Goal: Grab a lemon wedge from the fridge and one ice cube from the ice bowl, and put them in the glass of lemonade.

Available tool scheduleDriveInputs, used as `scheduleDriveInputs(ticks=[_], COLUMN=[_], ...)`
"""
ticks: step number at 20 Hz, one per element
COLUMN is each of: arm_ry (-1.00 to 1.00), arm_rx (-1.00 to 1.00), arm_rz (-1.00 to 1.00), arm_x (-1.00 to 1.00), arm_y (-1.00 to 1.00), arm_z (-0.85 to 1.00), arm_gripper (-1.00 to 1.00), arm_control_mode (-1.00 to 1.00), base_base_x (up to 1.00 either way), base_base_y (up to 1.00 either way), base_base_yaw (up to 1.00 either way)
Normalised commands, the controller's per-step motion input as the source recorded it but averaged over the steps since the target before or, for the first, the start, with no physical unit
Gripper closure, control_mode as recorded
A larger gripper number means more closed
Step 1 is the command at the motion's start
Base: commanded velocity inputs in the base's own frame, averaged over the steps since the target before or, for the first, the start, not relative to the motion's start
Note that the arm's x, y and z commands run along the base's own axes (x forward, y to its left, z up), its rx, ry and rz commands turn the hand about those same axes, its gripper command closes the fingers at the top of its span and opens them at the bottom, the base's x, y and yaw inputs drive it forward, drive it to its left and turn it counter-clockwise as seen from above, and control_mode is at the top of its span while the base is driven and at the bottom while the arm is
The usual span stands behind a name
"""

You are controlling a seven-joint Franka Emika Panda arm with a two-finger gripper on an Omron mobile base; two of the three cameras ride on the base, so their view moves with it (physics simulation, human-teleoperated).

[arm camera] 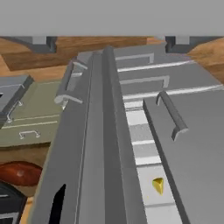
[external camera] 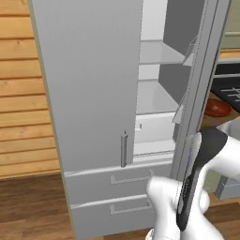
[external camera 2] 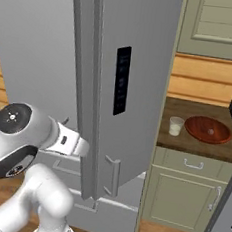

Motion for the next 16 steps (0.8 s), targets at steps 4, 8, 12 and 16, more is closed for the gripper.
scheduleDriveInputs(ticks=[4, 8, 12, 16], arm_ry=[0.28, 0.30, 0.16, 0.10], arm_rx=[-0.39, -0.38, -0.37, -0.37], arm_rz=[-0.02, -0.10, -0.02, 0.04], arm_x=[0.20, 0.76, 1.00, 1.00], arm_y=[0.87, 0.56, 0.06, 0.00], arm_z=[0.43, 0.00, 0.00, 0.05], arm_gripper=[-1.00, -1.00, -1.00, -1.00], arm_control_mode=[-1.00, -1.00, -1.00, -1.00], base_base_x=[0.00, 0.00, 0.00, 0.00], base_base_y=[0.00, 0.00, 0.00, 0.00], base_base_yaw=[0.00, 0.00, 0.00, 0.00])
